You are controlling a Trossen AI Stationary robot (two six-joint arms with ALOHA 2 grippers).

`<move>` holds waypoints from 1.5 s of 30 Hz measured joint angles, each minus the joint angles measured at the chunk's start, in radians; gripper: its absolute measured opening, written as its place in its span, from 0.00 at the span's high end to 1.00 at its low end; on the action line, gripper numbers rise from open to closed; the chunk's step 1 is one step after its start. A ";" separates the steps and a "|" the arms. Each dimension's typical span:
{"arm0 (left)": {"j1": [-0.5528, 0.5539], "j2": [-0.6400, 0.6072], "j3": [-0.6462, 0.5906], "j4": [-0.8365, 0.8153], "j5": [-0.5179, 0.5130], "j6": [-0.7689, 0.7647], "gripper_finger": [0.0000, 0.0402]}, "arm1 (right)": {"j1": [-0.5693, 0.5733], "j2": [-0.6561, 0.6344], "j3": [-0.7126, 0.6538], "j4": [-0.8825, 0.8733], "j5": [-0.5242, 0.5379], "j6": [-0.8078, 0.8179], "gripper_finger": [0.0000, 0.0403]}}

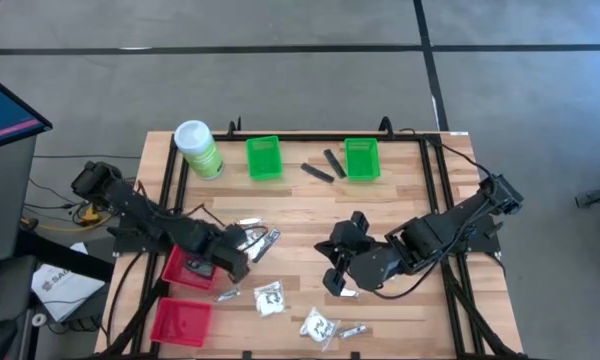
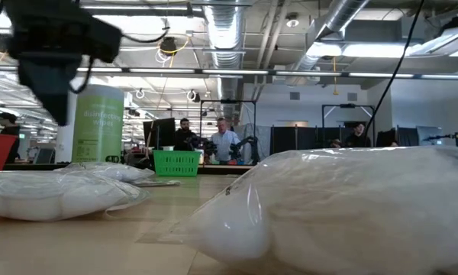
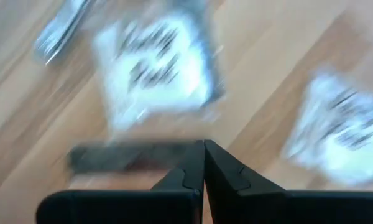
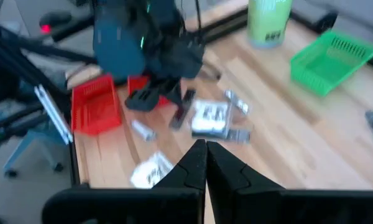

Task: Pick & Place Travel size toiletries
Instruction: Put the black comb into the bottom red basket

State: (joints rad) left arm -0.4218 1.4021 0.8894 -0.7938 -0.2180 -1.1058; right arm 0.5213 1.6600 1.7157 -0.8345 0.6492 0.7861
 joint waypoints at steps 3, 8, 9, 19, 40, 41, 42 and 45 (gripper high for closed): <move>0.066 0.014 0.001 0.099 0.004 0.060 1.00 | -0.024 0.000 -0.001 -0.025 -0.084 -0.005 1.00; 0.198 0.062 0.001 0.160 0.027 0.147 1.00 | -0.050 0.000 -0.008 0.018 -0.172 -0.071 1.00; 0.222 0.070 0.001 0.168 0.035 0.170 1.00 | -0.053 0.000 -0.019 0.038 -0.194 -0.089 1.00; 0.350 0.175 0.042 0.269 0.116 0.336 1.00 | -0.101 -0.178 -0.390 0.408 -0.334 -0.112 1.00; 0.384 0.489 0.222 0.299 0.265 0.355 1.00 | -0.211 -0.450 -0.674 0.427 -0.393 -0.212 1.00; 0.384 0.509 0.235 0.298 0.269 0.366 1.00 | -0.211 -0.448 -0.672 0.428 -0.398 -0.218 1.00; 0.384 0.523 0.254 0.291 0.271 0.377 1.00 | -0.210 -0.449 -0.673 0.417 -0.409 -0.224 1.00; 0.374 0.532 0.302 0.297 0.253 0.420 1.00 | -0.211 -0.456 -0.674 0.395 -0.417 -0.240 1.00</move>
State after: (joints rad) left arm -0.0478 1.9345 1.1910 -0.4967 0.0349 -0.6855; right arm 0.3104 1.2035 1.0414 -0.4400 0.2325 0.5462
